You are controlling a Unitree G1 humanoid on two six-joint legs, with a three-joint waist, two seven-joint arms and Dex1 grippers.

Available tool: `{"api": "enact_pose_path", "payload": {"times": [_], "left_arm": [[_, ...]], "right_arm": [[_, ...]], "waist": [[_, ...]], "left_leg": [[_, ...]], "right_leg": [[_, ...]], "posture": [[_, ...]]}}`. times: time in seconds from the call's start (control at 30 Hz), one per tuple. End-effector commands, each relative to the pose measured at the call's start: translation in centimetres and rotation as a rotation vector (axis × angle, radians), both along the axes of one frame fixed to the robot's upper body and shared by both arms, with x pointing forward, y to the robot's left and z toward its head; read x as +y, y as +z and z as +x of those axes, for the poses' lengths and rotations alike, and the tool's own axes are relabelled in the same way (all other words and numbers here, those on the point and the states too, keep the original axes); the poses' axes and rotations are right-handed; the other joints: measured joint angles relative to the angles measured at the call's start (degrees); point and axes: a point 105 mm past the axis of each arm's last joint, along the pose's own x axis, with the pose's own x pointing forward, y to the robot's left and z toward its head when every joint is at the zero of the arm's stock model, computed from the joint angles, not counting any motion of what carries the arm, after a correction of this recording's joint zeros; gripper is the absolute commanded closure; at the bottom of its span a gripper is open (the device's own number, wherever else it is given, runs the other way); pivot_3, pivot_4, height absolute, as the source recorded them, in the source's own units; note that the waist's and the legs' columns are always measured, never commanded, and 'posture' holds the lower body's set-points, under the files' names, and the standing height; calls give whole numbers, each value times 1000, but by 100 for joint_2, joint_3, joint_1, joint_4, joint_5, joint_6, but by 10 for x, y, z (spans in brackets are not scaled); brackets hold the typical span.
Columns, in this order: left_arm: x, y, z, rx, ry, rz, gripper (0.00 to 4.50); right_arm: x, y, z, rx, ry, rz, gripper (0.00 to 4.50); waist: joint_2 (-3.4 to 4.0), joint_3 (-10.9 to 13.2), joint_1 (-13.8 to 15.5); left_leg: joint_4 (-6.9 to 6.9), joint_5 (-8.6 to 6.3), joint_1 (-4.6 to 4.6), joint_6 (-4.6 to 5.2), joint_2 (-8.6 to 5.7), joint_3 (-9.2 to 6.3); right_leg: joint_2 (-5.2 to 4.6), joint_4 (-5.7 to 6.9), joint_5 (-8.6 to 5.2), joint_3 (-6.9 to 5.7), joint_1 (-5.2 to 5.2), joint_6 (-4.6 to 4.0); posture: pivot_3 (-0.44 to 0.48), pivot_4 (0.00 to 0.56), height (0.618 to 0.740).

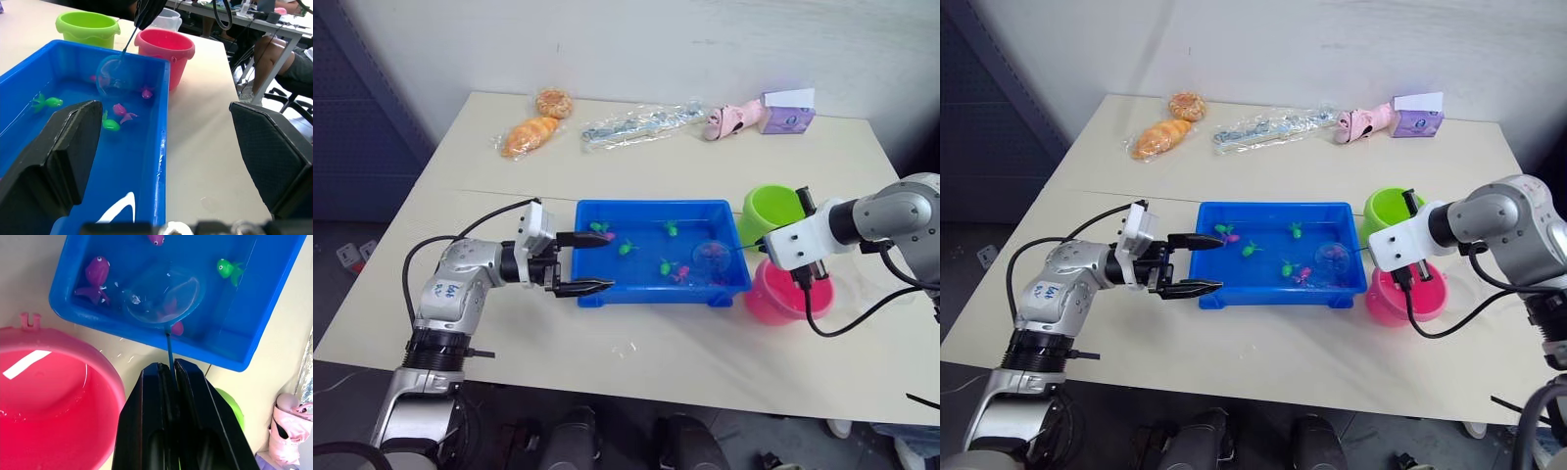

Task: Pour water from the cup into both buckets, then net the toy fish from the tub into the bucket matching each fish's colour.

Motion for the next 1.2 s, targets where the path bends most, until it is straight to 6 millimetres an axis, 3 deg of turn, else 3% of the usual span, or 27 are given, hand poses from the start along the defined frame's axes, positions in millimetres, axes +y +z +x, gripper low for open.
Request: {"api": "enact_pose_path", "payload": {"times": [0.03, 0.47, 0.8, 1.2], "left_arm": [[-4, 9, -5, -39, -31, -18, 39], [-7, 9, -3, -49, -46, -15, 39], [-1, 10, -5, -91, -46, -13, 39], [8, 18, 3, -169, -35, -9, 39]], "right_arm": [[2, 7, -5, -3, -12, -73, 4500], [7, -1, -25, 197, -102, -113, 4500], [18, 16, -25, 312, -252, 163, 4500], [9, 19, -22, 363, -382, 409, 4500]], "waist": [[0, 0, -2], [1, 0, 12], [1, 1, -6], [2, 1, -9]], "left_leg": [[0, 0, 0, 0, 0, 0], [2, 0, 0, 0, -1, -2], [0, 0, 1, 0, 0, -3], [1, 0, 1, 0, -1, -2]], "right_leg": [[0, 0, 0, 0, 0, 0], [-1, 0, 0, 0, 2, 0], [0, 2, 0, 0, 0, 0], [-1, 2, 0, 0, 0, 0]], "posture": [[0, 150, 740], [0, 150, 740], [0, 150, 740], [0, 150, 740]]}}
